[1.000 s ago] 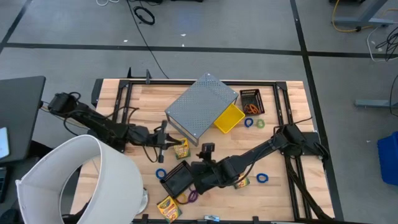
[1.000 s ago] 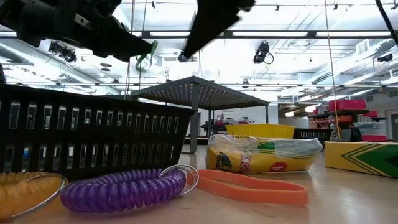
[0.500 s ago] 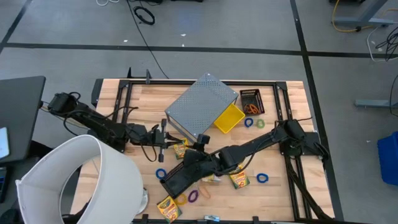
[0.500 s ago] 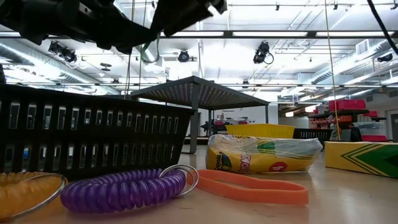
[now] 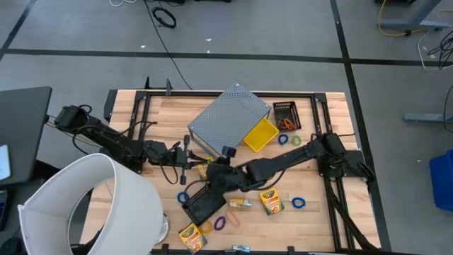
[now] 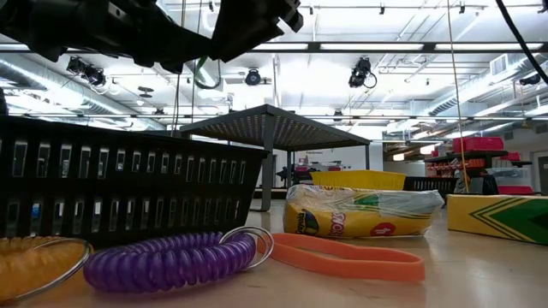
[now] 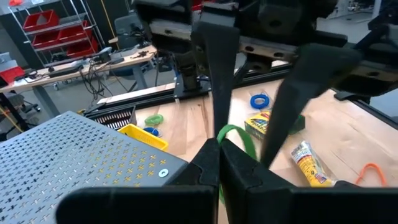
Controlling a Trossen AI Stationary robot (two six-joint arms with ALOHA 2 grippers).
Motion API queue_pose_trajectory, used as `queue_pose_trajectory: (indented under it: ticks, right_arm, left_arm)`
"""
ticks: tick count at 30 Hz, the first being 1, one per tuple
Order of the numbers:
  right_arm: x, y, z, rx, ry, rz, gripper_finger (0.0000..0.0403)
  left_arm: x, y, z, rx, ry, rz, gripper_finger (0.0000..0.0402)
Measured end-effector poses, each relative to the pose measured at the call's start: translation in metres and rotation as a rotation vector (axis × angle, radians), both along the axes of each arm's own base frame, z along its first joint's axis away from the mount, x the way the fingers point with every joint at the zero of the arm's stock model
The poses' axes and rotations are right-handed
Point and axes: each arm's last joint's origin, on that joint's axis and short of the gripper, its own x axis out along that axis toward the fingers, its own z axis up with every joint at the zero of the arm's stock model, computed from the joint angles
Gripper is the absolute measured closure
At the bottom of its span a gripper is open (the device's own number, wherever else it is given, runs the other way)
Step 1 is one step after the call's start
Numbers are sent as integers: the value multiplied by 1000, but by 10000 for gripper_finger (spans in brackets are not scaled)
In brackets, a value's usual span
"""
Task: Pick & Place Office Desk Supplies
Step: Put the green rubber band into the top black bin
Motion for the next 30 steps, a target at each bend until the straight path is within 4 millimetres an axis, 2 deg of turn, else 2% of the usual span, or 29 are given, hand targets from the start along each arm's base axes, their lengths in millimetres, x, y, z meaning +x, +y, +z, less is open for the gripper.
queue_pose_trajectory:
  ticks: [3, 4, 12, 16, 25, 30]
  right_arm:
    - [0, 0, 0, -18, 17, 27, 371]
    - [0, 0, 0, -26, 25, 42, 386]
    - [-1, -3, -3, 16, 83, 86, 399]
    - [-5, -3, -6, 21, 121, 72, 400]
    - [-16, 3, -11, -14, 187, 20, 401]
    - [-33, 5, -11, -33, 273, -55, 402]
  left_arm:
    - [0, -1, 0, -2, 0, -19, 400]
    - [0, -1, 0, -2, 1, -22, 400]
    - [0, -3, -1, -4, 10, -108, 390]
    - [-1, -6, -4, 1, 41, -194, 351]
    - [-2, -5, -11, -3, 119, -158, 234]
    - [-4, -4, -18, -15, 188, -138, 168]
